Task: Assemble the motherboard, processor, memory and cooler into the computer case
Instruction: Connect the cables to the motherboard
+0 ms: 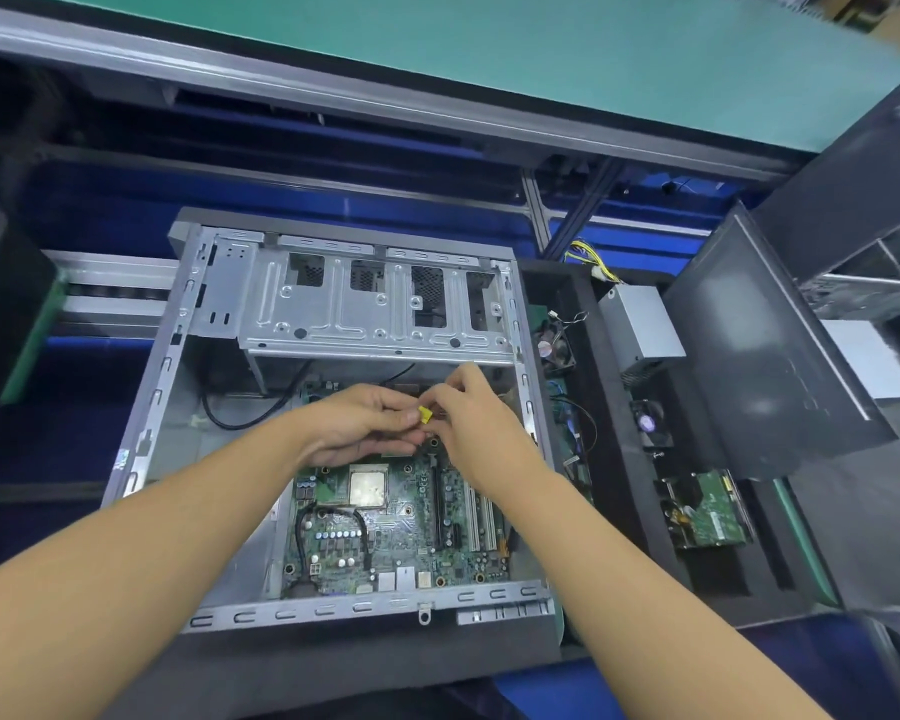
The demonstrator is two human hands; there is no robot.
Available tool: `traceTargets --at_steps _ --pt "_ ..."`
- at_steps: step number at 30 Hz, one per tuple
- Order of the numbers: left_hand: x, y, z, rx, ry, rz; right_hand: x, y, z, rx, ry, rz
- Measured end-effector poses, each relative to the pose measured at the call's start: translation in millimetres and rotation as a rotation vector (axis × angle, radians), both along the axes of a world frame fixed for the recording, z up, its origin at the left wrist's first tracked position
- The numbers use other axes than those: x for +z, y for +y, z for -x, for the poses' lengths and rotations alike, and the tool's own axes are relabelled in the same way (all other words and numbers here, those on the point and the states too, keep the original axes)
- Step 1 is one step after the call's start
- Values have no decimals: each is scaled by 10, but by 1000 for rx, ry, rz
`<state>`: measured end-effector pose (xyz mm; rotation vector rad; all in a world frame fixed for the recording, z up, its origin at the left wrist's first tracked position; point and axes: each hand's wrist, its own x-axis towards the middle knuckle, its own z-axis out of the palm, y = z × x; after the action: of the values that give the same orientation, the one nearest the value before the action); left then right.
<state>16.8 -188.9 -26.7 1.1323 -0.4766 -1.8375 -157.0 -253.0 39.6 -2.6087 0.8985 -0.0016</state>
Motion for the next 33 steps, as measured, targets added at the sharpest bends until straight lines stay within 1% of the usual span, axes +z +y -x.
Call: traceTargets --at_steps 3,6,8,13,15,18,21,23,25,27,28,30,33 --pt "-38 2 0 -34 6 -4 23 -32 -3 36 21 4" --pt "-38 -9 46 -89 -32 14 49 -63 -29 79 159 -2" --pt "-23 -29 91 -86 -96 42 56 -84 -39 84 224 -2" --pt "49 -51 224 -10 -458 234 128 -101 -68 71 289 75" --pt "61 -51 279 -4 -627 288 164 -81 -99 41 331 132" --pt "43 -96 399 68 -805 331 182 -20 -143 -19 412 204" --pt "43 -192 518 93 -1031 425 148 10 -149 -44 434 234" --pt "55 -263 574 86 -1108 497 131 12 -140 -61 434 240" --pt "36 -325 611 68 -1141 509 143 30 -124 -66 443 238" --pt "7 -362 633 68 -1166 504 197 72 -90 -40 416 217" --pt "-11 -374 640 72 -1167 513 248 84 -55 -28 357 205" --pt "-45 -417 655 48 -1161 479 379 30 64 -72 144 222" --pt "-116 -544 700 -20 -1172 280 478 -198 315 -324 -170 283"
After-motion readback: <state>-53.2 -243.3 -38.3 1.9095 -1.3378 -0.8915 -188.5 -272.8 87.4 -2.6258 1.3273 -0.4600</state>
